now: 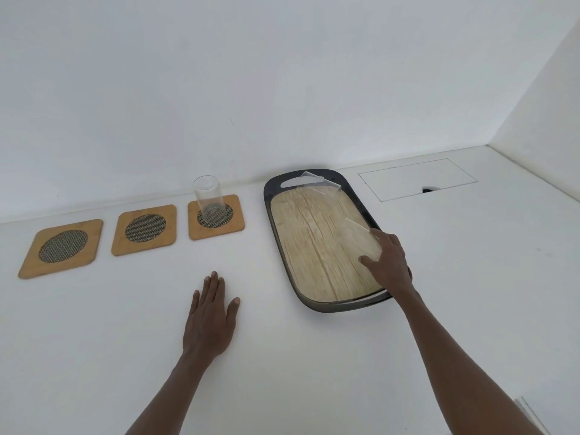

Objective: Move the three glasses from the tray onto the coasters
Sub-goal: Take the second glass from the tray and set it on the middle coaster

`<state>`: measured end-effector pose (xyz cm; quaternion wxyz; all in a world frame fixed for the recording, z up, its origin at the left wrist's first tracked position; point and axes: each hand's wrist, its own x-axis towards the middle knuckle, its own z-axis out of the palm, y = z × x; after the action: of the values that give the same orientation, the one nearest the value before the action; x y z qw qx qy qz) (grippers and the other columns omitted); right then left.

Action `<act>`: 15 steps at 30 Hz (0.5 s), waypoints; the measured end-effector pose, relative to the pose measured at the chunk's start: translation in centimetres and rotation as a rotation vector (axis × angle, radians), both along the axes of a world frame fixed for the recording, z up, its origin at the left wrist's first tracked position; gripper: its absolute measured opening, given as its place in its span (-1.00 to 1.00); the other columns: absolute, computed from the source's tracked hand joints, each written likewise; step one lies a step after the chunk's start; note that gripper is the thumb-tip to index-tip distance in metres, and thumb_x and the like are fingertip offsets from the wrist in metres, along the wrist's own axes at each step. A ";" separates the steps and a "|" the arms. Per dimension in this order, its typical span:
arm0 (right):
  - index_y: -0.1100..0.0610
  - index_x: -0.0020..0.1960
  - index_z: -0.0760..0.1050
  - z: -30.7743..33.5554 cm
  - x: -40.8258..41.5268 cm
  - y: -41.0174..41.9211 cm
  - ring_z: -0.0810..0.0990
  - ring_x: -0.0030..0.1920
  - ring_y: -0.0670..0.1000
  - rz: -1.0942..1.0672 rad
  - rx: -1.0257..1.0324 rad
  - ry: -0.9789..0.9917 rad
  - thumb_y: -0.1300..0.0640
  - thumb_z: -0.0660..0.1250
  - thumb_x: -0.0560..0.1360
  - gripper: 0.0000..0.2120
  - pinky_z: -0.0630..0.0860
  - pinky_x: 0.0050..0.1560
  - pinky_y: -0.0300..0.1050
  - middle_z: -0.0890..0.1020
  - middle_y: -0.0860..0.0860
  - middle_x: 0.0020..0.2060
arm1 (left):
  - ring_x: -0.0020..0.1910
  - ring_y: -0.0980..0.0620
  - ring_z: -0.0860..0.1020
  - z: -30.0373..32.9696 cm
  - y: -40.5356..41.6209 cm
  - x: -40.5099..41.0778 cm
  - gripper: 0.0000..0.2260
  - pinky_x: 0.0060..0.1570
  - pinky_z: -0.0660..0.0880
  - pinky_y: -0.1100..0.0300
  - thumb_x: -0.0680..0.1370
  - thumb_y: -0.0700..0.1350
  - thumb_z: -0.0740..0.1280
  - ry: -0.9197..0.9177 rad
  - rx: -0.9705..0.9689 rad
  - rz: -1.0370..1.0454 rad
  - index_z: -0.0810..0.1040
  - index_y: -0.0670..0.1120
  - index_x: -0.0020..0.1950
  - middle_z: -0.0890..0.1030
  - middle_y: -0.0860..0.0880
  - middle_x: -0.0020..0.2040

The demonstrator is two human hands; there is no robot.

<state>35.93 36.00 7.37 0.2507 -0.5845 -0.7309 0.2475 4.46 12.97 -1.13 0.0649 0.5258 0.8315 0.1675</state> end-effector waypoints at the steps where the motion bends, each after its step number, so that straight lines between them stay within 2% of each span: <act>1: 0.07 0.45 0.36 0.2 -0.1 -0.2 0.47 0.23 0.11 -0.010 0.005 0.046 0.16 0.53 0.38 -0.31 0.41 0.12 -0.09 0.45 0.09 0.28 | 0.57 0.09 -0.11 0.0 0.0 0.0 -0.32 0.54 -0.08 0.05 0.58 0.23 -0.14 0.003 0.000 0.000 0.03 -0.18 0.57 -0.03 -0.04 0.60; 5: 0.09 0.42 0.35 1.7 -1.1 -1.1 0.40 0.15 -0.05 -0.043 0.056 0.195 0.15 0.57 0.35 -0.30 0.35 0.12 -0.13 0.48 0.05 0.26 | 0.57 0.09 -0.11 0.0 0.0 0.0 -0.32 0.53 -0.08 0.06 0.58 0.22 -0.13 -0.001 0.003 0.000 0.03 -0.18 0.57 -0.02 -0.04 0.60; 10: 0.10 0.32 0.34 3.6 -1.9 -2.2 0.51 0.17 0.05 -0.108 0.047 0.360 0.09 0.62 0.30 -0.30 0.51 0.13 -0.04 0.51 -0.05 0.16 | 0.57 0.09 -0.12 0.0 0.0 0.0 -0.33 0.53 -0.09 0.06 0.59 0.22 -0.13 -0.009 0.000 0.002 0.03 -0.17 0.58 -0.04 -0.02 0.60; 15: 0.03 0.27 0.40 5.0 -2.3 -2.6 0.56 0.09 0.05 -0.080 0.110 0.395 0.07 0.63 0.29 -0.35 0.57 0.05 -0.05 0.55 -0.09 0.06 | 0.57 0.08 -0.11 0.1 0.0 0.1 -0.33 0.53 -0.09 0.07 0.58 0.22 -0.13 -0.006 0.005 0.000 0.03 -0.18 0.57 -0.04 -0.02 0.59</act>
<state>33.67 33.38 12.40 0.4305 -0.5385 -0.6562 0.3067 4.52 12.98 -1.01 0.0661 0.5254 0.8308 0.1713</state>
